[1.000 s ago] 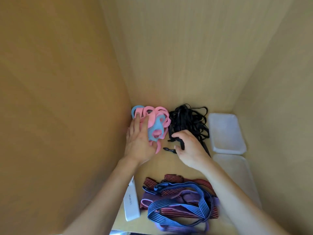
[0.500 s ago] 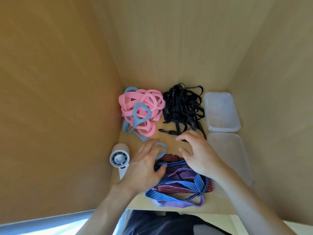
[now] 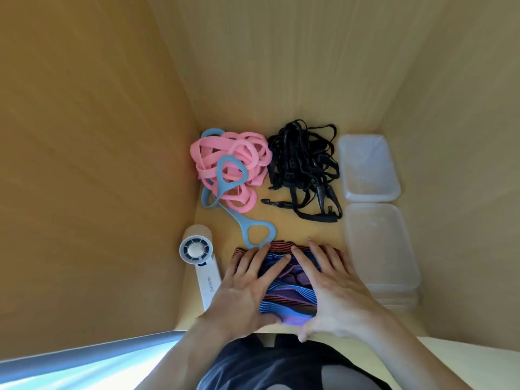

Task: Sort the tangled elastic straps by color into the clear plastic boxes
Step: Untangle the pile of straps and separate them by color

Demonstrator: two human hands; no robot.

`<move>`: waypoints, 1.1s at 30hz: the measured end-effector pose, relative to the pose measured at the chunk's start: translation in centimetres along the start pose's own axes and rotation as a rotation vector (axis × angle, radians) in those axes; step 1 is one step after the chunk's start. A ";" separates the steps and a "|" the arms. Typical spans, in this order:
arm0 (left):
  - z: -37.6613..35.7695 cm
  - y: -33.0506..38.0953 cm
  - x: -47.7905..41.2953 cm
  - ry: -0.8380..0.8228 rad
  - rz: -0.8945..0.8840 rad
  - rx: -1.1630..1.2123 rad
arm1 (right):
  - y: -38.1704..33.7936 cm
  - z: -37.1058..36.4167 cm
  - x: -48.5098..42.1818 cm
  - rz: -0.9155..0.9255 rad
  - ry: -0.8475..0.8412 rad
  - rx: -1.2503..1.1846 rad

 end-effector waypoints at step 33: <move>4.7 -5.4 -11.6 0.059 0.277 -0.026 | 2.2 8.1 -13.5 -0.010 0.208 0.087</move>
Point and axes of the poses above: each hand's wrist, its own x-axis away from the middle knuckle, its own z-axis out of the back of the hand, y = z × x, the point moved 1 cm from there along -x, towards the middle knuckle, and after that the axes turned 7 degrees about -y, right-handed, at the moved point
